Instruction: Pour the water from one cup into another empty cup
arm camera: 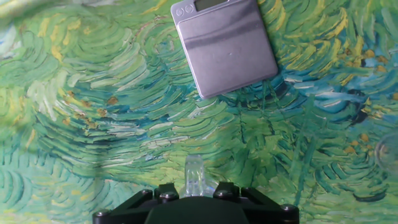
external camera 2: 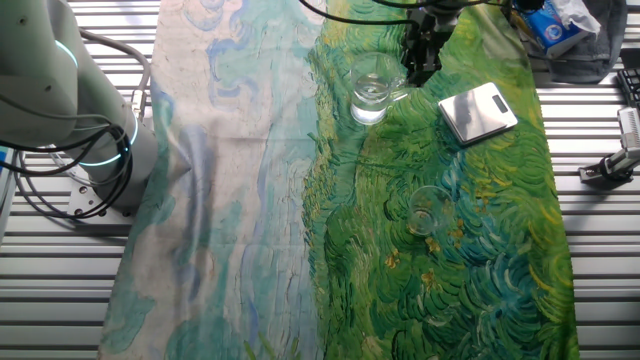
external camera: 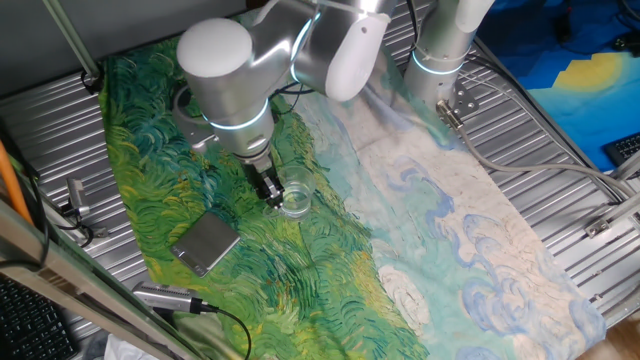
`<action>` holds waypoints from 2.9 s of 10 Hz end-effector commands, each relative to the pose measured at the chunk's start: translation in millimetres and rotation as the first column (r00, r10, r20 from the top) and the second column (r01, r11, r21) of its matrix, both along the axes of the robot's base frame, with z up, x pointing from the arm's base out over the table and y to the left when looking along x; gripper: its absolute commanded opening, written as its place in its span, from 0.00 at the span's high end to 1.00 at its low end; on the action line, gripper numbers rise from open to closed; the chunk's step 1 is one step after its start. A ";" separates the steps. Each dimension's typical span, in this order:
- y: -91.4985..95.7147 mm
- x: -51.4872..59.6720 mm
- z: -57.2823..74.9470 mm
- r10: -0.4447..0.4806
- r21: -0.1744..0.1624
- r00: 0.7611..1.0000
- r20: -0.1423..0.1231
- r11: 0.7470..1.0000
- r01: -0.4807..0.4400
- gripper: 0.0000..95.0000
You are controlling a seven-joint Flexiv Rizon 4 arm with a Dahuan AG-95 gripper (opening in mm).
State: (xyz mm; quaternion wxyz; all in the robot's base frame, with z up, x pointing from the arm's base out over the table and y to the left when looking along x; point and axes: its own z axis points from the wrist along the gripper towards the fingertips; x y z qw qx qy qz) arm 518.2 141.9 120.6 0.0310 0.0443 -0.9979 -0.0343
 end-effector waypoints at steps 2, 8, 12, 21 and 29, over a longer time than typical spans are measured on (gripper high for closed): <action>0.7 0.6 -4.3 0.004 -0.007 1.000 0.005 1.000 -0.004 0.60; 0.6 2.1 -15.8 0.016 -0.010 1.000 0.011 1.000 -0.016 0.60; 2.5 2.2 -23.6 0.018 -0.015 1.000 0.016 1.000 -0.018 0.60; 2.0 2.3 -37.1 0.038 -0.020 0.999 0.030 0.999 -0.037 0.60; 2.8 1.9 -42.9 0.040 -0.025 0.998 0.039 0.999 -0.039 0.80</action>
